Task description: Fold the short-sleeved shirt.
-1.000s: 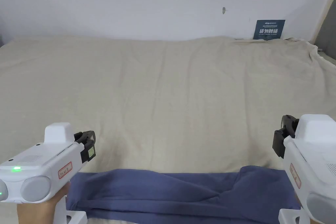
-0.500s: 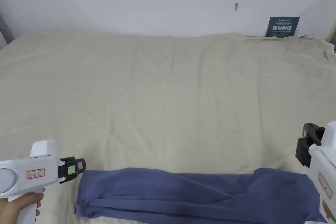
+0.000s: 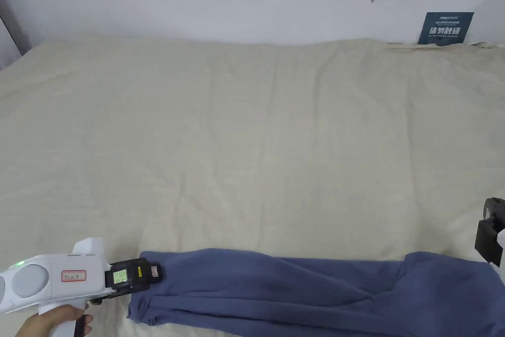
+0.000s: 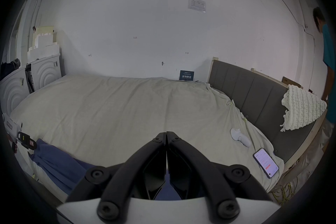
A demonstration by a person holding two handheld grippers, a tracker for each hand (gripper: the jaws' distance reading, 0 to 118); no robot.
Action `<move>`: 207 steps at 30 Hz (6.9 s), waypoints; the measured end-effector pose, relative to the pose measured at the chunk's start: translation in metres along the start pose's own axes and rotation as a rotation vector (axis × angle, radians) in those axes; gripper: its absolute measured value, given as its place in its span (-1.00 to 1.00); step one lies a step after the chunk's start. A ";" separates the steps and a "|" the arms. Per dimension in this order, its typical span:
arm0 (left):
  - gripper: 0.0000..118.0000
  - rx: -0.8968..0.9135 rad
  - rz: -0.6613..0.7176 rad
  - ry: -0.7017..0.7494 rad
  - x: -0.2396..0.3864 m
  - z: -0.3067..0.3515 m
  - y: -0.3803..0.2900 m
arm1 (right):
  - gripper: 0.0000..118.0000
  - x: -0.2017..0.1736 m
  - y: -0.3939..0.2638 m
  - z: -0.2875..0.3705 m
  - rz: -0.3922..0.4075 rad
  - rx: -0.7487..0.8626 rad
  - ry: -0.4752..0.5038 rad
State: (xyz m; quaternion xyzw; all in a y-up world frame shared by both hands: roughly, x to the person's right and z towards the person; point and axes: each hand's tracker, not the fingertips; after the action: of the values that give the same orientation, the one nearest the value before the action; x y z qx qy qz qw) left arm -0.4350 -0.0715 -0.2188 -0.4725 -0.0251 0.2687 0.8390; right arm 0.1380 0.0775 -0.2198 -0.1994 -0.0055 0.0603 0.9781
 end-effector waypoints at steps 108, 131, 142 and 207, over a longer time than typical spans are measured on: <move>-1.00 0.129 -0.500 0.079 0.241 -0.110 -0.120 | -1.00 0.078 -0.024 0.020 -0.062 -0.059 -0.065; -0.91 -0.004 -0.218 -0.228 0.155 -0.003 -0.010 | -1.00 0.065 -0.016 0.017 -0.042 -0.057 -0.046; 0.66 -0.152 -0.156 -0.220 0.097 -0.028 -0.013 | -1.00 0.051 -0.013 0.015 -0.025 -0.068 -0.027; -0.87 -0.414 -0.566 -0.060 0.370 -0.144 -0.083 | -1.00 0.088 -0.027 0.030 -0.067 -0.087 -0.058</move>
State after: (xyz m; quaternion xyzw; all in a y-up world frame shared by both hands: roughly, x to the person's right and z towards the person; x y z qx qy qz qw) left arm -0.0409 -0.0427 -0.3094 -0.5986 -0.2338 0.0285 0.7657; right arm 0.2272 0.0754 -0.1826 -0.2393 -0.0433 0.0332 0.9694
